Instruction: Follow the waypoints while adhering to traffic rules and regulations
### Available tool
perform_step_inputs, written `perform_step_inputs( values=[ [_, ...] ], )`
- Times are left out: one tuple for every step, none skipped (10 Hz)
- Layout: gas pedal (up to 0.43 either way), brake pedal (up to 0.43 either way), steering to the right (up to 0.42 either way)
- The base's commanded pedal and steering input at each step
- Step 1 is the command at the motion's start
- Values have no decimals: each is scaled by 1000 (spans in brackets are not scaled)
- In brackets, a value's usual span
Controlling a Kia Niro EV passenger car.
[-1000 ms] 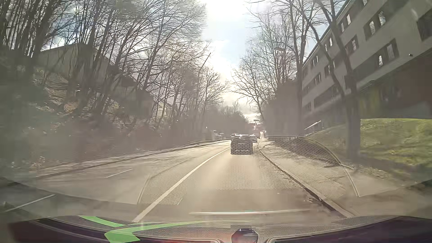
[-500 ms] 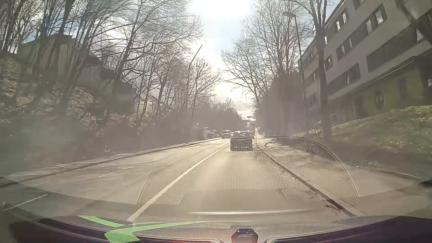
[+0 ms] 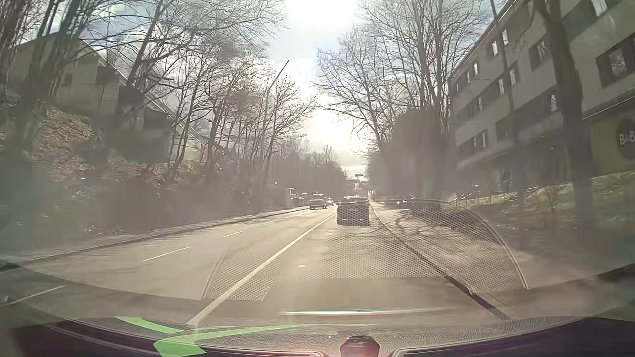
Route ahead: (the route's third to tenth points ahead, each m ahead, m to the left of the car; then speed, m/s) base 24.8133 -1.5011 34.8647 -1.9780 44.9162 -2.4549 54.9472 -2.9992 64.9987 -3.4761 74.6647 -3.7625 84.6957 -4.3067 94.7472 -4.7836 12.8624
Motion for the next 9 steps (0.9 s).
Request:
perform_step_inputs(
  values=[
    [197,0,18],
    [197,0,18],
    [197,0,18],
    [197,0,18],
    [197,0,18],
    [197,0,18],
    [197,0,18],
    [197,0,18],
    [197,0,17]
  ],
)
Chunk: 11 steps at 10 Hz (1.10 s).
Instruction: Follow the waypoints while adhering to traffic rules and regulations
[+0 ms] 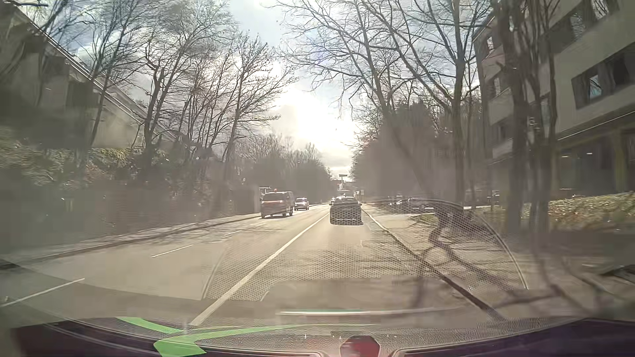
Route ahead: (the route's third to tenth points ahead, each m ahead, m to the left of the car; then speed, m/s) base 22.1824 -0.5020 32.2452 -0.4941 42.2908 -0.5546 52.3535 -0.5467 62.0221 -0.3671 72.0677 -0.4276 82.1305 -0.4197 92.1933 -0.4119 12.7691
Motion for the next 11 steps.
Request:
perform_step_inputs(
  values=[
    [197,0,16],
    [197,0,16],
    [197,0,16],
    [197,0,16],
    [197,0,14],
    [197,0,13],
    [197,0,11],
    [197,0,10],
    [197,0,8],
    [197,0,6],
    [197,0,5]
  ],
)
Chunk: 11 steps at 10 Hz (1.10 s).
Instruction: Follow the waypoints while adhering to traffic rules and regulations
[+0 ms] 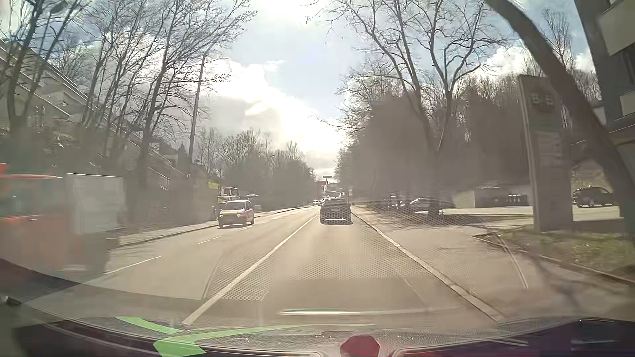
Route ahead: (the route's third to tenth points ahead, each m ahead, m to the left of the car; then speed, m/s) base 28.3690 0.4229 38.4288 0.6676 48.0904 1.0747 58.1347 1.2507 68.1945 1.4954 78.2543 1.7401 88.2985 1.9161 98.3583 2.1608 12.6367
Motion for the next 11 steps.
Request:
perform_step_inputs(
  values=[
    [197,0,5],
    [197,0,4],
    [209,0,3],
    [209,0,3],
    [220,0,2],
    [228,0,2],
    [228,0,2],
    [228,0,2],
    [228,0,1],
    [228,0,1],
    [228,0,-1]
  ],
)
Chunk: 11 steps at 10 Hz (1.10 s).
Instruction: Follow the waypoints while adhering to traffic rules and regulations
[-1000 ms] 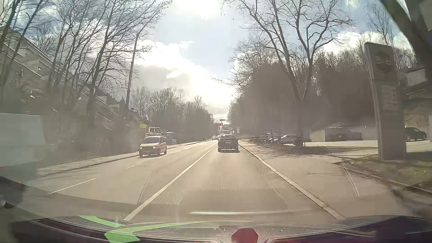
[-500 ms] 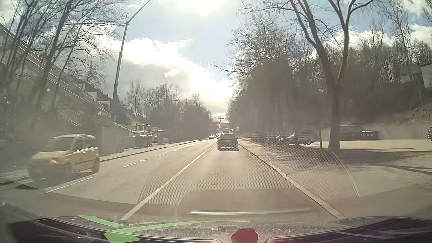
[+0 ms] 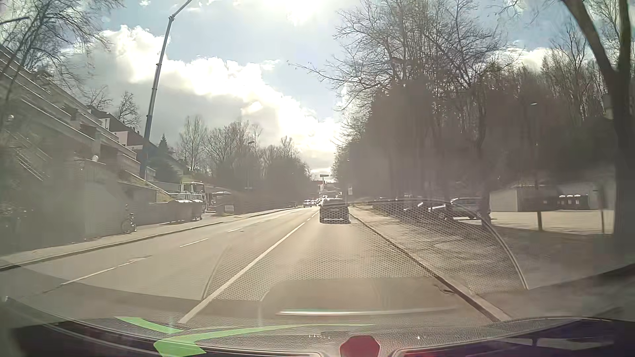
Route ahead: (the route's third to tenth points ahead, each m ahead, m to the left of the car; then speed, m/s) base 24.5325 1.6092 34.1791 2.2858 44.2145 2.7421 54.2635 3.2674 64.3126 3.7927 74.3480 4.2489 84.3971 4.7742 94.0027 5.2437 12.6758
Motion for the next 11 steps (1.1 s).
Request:
perform_step_inputs(
  values=[
    [228,0,-1],
    [228,0,-2],
    [228,0,-2],
    [228,0,-2],
    [240,0,-3],
    [240,0,-2],
    [240,0,-3],
    [240,0,-2],
    [240,0,-2],
    [248,0,0],
    [260,0,1]
  ],
)
